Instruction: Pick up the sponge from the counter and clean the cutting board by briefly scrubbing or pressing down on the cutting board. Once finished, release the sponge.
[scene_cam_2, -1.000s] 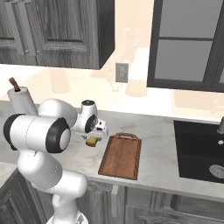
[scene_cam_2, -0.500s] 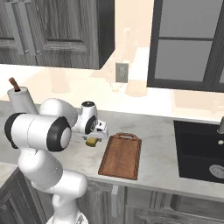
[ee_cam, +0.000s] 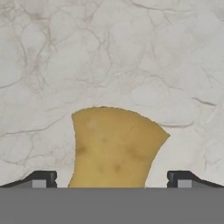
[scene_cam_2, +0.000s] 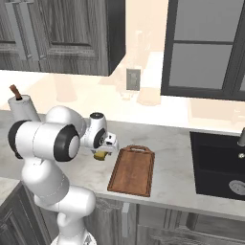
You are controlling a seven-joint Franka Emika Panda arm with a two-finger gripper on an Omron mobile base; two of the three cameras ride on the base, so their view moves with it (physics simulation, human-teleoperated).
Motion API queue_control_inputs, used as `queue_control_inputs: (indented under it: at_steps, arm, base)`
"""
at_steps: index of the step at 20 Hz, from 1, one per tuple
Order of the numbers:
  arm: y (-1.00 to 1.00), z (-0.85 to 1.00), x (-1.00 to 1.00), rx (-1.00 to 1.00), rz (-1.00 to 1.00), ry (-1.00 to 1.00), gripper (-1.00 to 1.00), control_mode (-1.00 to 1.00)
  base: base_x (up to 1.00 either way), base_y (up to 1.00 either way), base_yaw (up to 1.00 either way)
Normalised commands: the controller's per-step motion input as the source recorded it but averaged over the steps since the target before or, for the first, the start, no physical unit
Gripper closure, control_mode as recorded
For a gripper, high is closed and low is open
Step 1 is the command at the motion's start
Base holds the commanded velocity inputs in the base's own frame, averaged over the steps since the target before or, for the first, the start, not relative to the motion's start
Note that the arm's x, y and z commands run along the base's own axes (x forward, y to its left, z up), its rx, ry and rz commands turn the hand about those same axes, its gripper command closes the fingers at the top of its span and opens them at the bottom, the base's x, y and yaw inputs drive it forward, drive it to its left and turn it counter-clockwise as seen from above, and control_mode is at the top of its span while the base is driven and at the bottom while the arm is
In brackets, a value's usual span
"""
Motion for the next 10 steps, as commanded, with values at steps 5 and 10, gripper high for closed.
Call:
queue_control_inputs:
  at_steps: [5,10]
  arm:
    - [0.00,-0.02,0.05,0.00,0.00,-0.02,-1.00,-1.00]
    - [0.00,0.00,0.00,0.00,0.00,-0.02,-1.00,-1.00]
  base:
    - [0.00,0.00,0.00]
    - [0.00,0.00,0.00]
